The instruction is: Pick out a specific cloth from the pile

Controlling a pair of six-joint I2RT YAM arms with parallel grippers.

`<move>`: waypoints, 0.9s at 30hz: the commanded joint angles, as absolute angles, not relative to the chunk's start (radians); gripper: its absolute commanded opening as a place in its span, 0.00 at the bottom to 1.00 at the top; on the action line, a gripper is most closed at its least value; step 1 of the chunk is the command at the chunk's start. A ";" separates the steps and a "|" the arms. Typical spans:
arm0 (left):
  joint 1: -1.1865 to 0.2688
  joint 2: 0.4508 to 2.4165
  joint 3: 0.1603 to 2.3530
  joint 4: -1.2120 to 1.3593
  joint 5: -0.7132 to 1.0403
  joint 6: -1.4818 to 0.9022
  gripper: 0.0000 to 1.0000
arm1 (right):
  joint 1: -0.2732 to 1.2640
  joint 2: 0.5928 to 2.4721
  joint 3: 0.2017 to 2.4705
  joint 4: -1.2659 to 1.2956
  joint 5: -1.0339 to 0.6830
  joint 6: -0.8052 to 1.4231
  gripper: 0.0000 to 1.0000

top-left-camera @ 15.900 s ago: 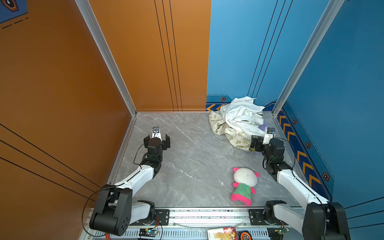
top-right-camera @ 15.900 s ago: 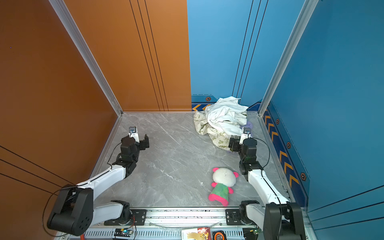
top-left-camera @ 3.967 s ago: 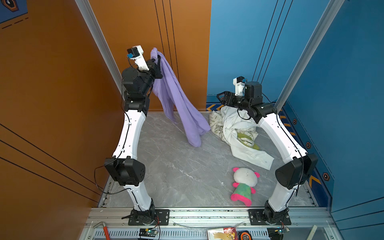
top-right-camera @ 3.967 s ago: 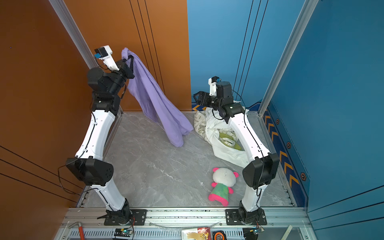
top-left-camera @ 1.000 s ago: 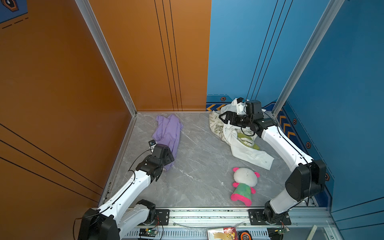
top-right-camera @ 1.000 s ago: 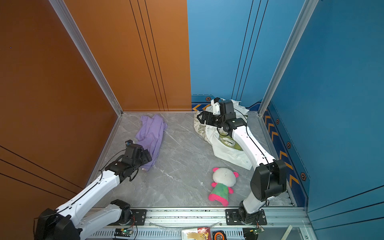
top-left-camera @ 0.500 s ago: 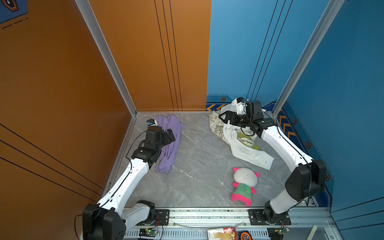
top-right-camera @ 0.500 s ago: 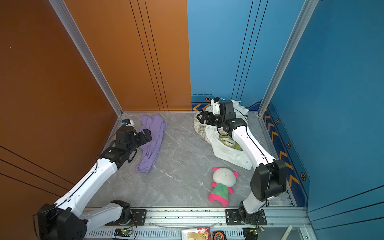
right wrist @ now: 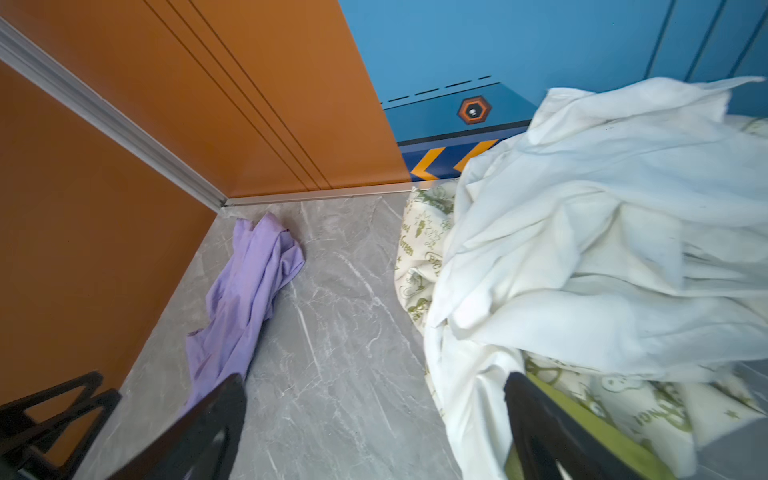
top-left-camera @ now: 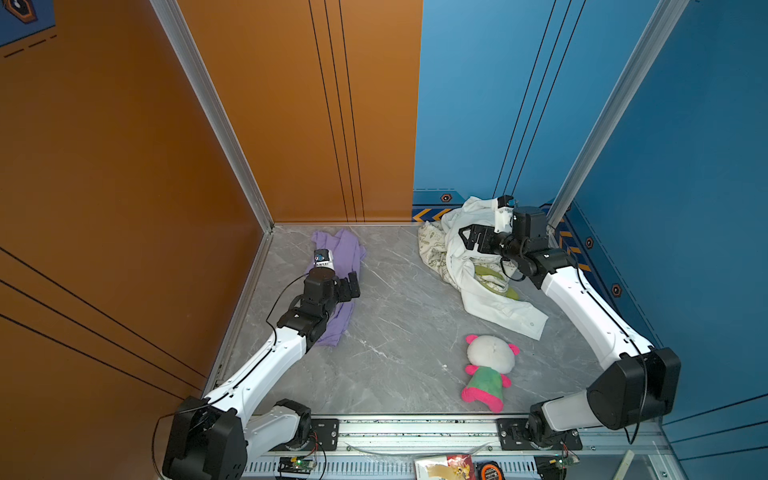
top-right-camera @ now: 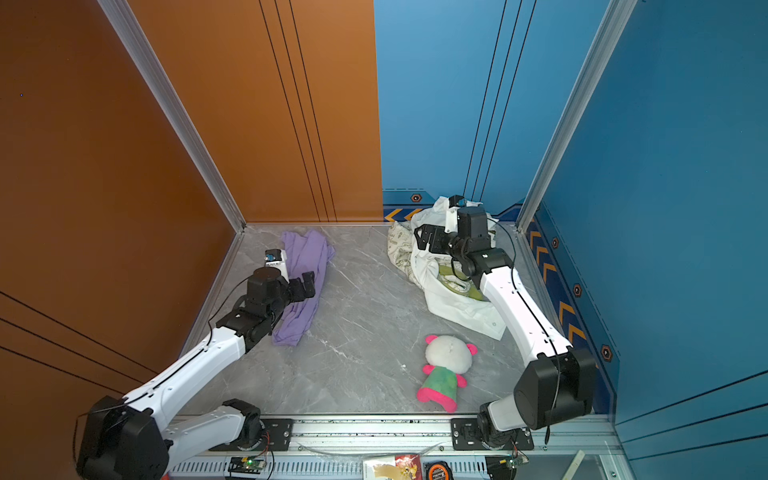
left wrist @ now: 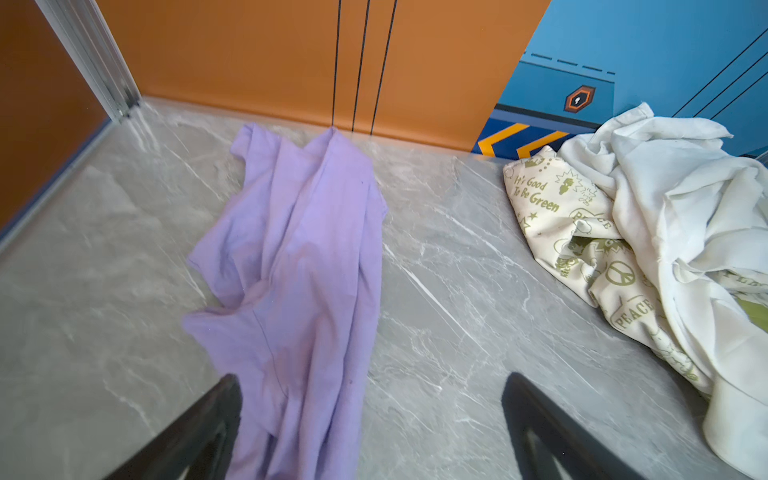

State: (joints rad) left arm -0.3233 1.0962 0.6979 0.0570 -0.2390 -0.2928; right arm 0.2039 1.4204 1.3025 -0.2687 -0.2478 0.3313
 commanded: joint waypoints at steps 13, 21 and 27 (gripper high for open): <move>-0.138 1.105 0.464 0.367 -0.354 -0.097 0.98 | -0.061 1.140 0.680 0.092 0.039 0.255 1.00; -0.080 1.294 0.414 0.590 -0.320 -0.022 0.99 | -0.080 1.191 0.492 0.321 0.123 0.230 1.00; -0.052 1.439 0.429 0.712 -0.295 -0.028 0.99 | -0.081 1.266 0.404 0.535 0.152 0.182 1.00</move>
